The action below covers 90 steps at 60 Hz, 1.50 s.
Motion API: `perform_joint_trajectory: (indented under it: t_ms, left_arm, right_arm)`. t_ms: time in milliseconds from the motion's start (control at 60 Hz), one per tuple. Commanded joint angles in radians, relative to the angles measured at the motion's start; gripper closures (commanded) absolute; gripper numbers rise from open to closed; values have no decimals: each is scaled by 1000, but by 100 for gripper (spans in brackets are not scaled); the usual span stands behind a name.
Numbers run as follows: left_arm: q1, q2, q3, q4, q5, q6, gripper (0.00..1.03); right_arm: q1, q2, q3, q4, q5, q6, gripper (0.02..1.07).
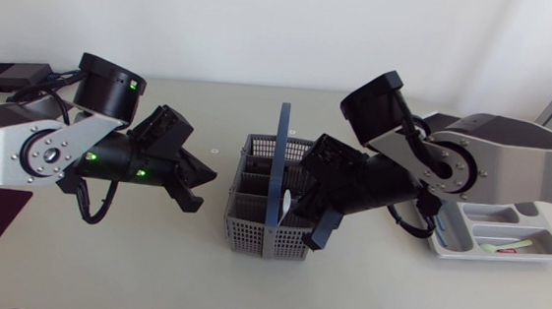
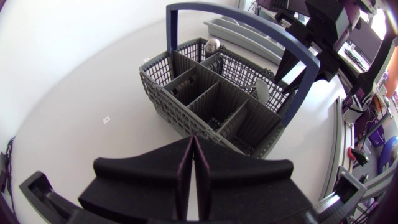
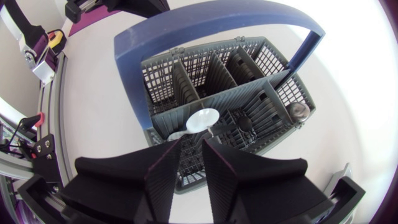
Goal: Sort the cutlery from the basket into the organizer compartments.
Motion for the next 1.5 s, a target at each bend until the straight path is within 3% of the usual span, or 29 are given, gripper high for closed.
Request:
perform_joint_trajectory:
  t_ms: [0,417,1017,1167,1333,1483]
  left_arm:
    - [-10,-18,-9,-10,7,17,100]
    - [-6,-44,-23,-16,7,16,100]
    - [-5,-53,-17,-30,7,16,100]
    - [-5,-56,-15,-33,7,16,100]
    - [-6,-61,-18,-35,7,16,100]
    - [-2,-69,-24,-41,7,23,100]
  right_arm:
    - [3,-5,24,-10,13,59,70]
    - [80,69,101,15,151,257,53]
    - [114,118,103,47,364,289,53]
    - [98,47,81,27,348,257,53]
    - [32,-42,78,-34,122,73,53]
    - [-23,-65,72,-76,19,-97,43]
